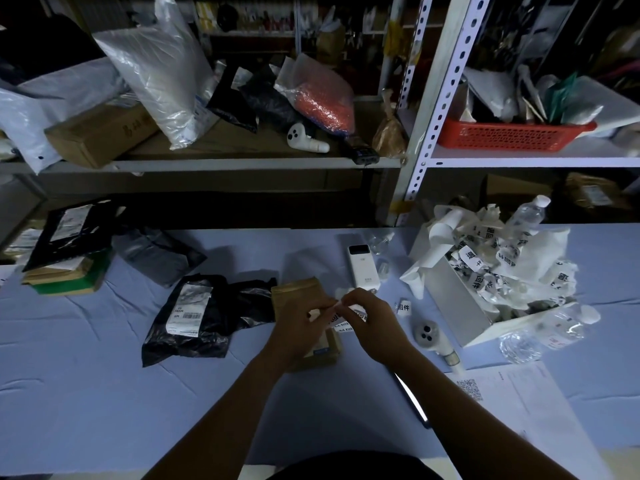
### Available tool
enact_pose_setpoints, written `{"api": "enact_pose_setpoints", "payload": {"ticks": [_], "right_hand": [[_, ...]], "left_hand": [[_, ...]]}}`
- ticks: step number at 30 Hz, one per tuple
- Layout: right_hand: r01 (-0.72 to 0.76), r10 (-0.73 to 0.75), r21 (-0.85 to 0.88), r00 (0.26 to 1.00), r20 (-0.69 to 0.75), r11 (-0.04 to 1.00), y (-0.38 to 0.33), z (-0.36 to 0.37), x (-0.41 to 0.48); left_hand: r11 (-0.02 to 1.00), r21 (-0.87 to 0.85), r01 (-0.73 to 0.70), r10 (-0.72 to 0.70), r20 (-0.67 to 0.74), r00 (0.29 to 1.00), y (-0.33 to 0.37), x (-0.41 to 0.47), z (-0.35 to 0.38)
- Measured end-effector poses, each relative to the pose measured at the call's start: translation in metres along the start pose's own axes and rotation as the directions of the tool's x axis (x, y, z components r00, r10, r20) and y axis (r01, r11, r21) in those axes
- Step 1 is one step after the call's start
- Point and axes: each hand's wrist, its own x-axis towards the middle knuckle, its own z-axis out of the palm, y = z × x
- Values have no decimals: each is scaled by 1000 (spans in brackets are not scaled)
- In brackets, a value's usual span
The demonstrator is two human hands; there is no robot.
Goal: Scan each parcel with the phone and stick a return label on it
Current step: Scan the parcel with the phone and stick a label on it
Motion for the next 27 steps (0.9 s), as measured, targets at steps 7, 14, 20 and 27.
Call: {"api": "enact_pose_setpoints", "payload": {"ticks": [7,14,20,27], "right_hand": [[-6,7,-34,1000,9,999,-1,2,0],[-201,199,-66,979,-32,977,25,2,6],[-611,532,-159,768,-357,775,58,-7,1],[-406,407,472,907,106,782,-17,15,29]], "left_hand": [[991,6,130,-130,-37,991,-8,-1,0],[966,-137,218,-249,-275,929,-2,9,-6],[823,-502,265,-440,-269,857,16,11,-30],[749,-607,264,-435,-151,888,26,4,-68]]}}
